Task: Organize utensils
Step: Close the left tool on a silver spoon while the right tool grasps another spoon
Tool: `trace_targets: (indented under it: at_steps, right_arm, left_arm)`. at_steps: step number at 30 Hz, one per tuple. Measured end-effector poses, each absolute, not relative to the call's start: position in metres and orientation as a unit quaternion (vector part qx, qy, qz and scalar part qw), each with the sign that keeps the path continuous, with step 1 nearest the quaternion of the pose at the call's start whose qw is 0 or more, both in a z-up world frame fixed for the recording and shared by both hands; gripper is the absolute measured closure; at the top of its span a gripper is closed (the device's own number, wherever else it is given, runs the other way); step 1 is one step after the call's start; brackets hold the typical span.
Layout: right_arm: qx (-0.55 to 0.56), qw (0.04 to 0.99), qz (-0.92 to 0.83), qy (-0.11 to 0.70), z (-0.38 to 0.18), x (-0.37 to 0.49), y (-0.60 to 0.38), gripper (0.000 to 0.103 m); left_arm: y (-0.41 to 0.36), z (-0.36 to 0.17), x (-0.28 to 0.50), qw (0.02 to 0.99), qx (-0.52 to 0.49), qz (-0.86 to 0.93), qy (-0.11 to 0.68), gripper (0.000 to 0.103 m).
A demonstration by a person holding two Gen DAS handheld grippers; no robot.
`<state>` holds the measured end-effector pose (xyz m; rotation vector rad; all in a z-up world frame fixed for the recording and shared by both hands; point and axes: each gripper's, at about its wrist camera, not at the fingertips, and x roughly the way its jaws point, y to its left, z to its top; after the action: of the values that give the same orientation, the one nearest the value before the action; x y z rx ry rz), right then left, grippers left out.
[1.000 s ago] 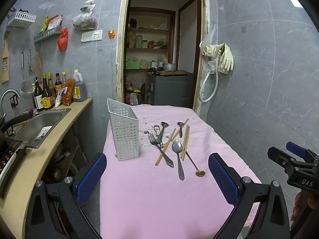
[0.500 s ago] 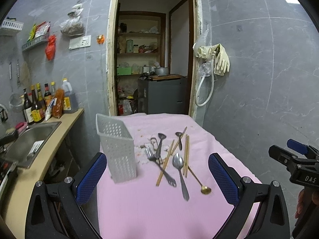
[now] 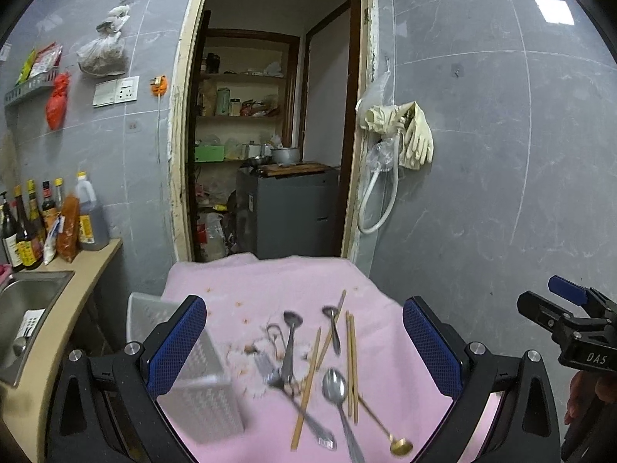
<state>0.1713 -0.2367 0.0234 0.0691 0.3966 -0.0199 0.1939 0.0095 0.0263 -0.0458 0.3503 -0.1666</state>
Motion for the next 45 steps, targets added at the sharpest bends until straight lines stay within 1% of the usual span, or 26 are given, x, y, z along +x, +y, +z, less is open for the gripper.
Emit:
trace_targets:
  at_steps: [4,10,16,21,22,23,24,26,27,28,29,30,31,38,40,41,43,45]
  right_arm:
    - [0.024,0.983,-0.001,0.18,0.034,0.201,-0.243,0.001]
    - [0.018,0.984,0.035,0.173,0.04,0.262,-0.258,0.001]
    - [0.011,0.98,0.079,0.184,0.021,0.327,-0.268,0.001]
    - [0.026,0.969,0.126,0.21,-0.007,0.386,-0.273,0.001]
    - [0.031,0.966,0.136,0.216,-0.014,0.394,-0.273,0.001]
    - [0.038,0.962,0.149,0.225,-0.022,0.405,-0.273,0.001]
    - [0.043,0.958,0.159,0.233,-0.03,0.416,-0.274,0.001]
    - [0.052,0.95,0.177,0.251,-0.047,0.434,-0.272,0.001]
    - [0.057,0.945,0.187,0.263,-0.056,0.444,-0.271,0.005]
    - [0.061,0.94,0.195,0.275,-0.066,0.451,-0.27,0.012]
    - [0.063,0.935,0.202,0.283,-0.073,0.457,-0.267,0.016]
    - [0.066,0.929,0.212,0.295,-0.082,0.466,-0.264,0.022]
    - [0.068,0.925,0.219,0.304,-0.09,0.471,-0.26,0.026]
    - [0.07,0.885,0.269,0.373,-0.143,0.505,-0.231,0.046]
    - [0.07,0.875,0.28,0.389,-0.155,0.511,-0.224,0.058]
    - [0.07,0.87,0.285,0.396,-0.161,0.512,-0.22,0.06]
    - [0.073,0.858,0.296,0.415,-0.172,0.516,-0.213,0.069]
    - [0.073,0.848,0.302,0.43,-0.183,0.518,-0.209,0.075]
  left_arm:
    - [0.002,0.032,0.222,0.983,-0.033,-0.075,0.163,0.0]
    - [-0.013,0.029,0.264,0.984,-0.049,-0.035,0.166,0.0]
    - [-0.029,0.011,0.307,0.979,-0.061,0.01,0.192,0.0]
    - [-0.032,-0.017,0.346,0.967,-0.078,0.035,0.24,0.001]
    - [-0.032,-0.023,0.353,0.964,-0.083,0.038,0.251,0.005]
    - [-0.031,-0.029,0.358,0.961,-0.087,0.039,0.26,0.012]
    - [-0.031,-0.035,0.362,0.958,-0.089,0.041,0.269,0.015]
    - [-0.03,-0.048,0.377,0.95,-0.091,0.042,0.295,0.025]
    - [-0.031,-0.052,0.381,0.948,-0.092,0.041,0.302,0.028]
    - [-0.03,-0.059,0.389,0.944,-0.096,0.036,0.314,0.032]
    - [-0.028,-0.063,0.393,0.942,-0.099,0.033,0.32,0.036]
    - [-0.027,-0.068,0.399,0.938,-0.101,0.029,0.329,0.037]
    - [-0.026,-0.075,0.405,0.935,-0.104,0.023,0.339,0.041]
    - [-0.019,-0.114,0.438,0.913,-0.126,0.002,0.387,0.06]
    - [-0.016,-0.125,0.444,0.907,-0.134,-0.001,0.4,0.064]
    - [-0.014,-0.131,0.447,0.903,-0.139,-0.004,0.407,0.066]
    - [-0.011,-0.138,0.45,0.897,-0.147,-0.01,0.418,0.069]
    - [-0.01,-0.147,0.454,0.89,-0.154,-0.017,0.429,0.072]
